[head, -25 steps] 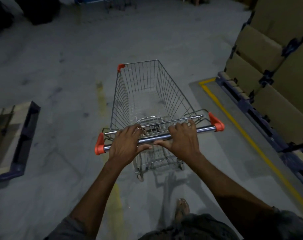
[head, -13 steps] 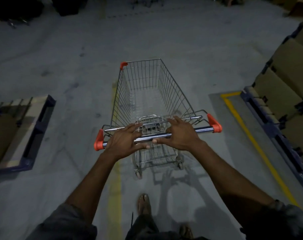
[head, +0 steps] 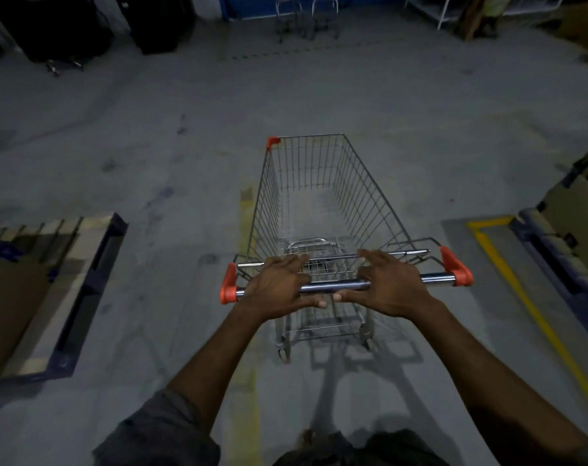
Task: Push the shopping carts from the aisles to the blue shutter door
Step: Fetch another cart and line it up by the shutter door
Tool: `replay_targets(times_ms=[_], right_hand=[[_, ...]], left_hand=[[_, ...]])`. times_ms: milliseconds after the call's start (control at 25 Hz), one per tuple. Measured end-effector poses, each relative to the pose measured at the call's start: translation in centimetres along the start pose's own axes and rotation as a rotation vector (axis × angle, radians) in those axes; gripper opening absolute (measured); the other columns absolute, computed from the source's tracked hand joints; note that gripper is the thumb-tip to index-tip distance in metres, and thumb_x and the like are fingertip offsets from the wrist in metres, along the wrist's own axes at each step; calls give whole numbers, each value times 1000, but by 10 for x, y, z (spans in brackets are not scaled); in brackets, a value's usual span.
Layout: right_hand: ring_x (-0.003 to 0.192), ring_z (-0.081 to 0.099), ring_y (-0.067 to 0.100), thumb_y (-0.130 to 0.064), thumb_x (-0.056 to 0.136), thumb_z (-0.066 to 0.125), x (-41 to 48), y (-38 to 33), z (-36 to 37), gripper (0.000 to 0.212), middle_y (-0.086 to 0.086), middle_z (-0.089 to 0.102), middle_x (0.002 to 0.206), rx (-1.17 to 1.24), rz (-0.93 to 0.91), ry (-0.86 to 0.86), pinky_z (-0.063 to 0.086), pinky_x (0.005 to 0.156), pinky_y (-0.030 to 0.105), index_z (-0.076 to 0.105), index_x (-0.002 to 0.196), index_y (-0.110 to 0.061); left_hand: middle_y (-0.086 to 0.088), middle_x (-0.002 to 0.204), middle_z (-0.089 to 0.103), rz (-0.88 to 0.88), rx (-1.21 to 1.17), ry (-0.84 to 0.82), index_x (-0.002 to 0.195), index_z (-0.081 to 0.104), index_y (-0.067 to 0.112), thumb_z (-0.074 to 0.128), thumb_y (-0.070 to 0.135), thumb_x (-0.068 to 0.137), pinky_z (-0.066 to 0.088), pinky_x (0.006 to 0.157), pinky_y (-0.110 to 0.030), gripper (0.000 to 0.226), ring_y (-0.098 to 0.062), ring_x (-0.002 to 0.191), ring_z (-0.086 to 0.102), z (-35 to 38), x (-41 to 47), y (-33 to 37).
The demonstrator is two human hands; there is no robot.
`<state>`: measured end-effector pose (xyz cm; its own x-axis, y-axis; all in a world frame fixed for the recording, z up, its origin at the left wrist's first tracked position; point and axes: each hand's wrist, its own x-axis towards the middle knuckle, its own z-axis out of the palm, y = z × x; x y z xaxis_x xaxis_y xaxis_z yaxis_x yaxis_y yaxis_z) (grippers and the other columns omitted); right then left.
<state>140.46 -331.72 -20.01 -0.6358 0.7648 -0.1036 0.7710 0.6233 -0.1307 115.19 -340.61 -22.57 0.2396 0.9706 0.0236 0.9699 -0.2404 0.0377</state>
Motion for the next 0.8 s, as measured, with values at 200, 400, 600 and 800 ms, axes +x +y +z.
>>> replay_targets(times_ms=[200,400,600,800], right_hand=[[158,14,25,-103,70,32,84,4,-12,113,-3,8,172,112,62,-186,22,121,59,7,162,-44],[158,13,30,-97,73,44,186,26,-13,112,1,7,172,57,69,-92,28,118,58,1,162,-44],[125,61,31,-30,66,80,288,61,-1,71,9,61,143,-29,76,231,56,89,44,64,134,-17],[67,64,33,-20,50,77,395,103,-11,33,11,66,77,-79,48,309,49,60,36,67,80,-11]], left_hand=[[2,165,33,8,0,-11,135,60,28,28,90,86,30,116,-54,85,-27,150,33,0,57,-67],[3,170,19,-105,-43,-68,162,7,40,32,98,77,21,121,-61,105,-26,155,21,-2,135,-131],[2,161,40,-133,-44,21,160,25,31,38,98,76,37,115,-52,108,-22,145,41,0,227,-187],[4,138,58,-208,79,193,123,62,24,62,64,83,55,82,-40,57,-20,118,61,14,317,-235]])
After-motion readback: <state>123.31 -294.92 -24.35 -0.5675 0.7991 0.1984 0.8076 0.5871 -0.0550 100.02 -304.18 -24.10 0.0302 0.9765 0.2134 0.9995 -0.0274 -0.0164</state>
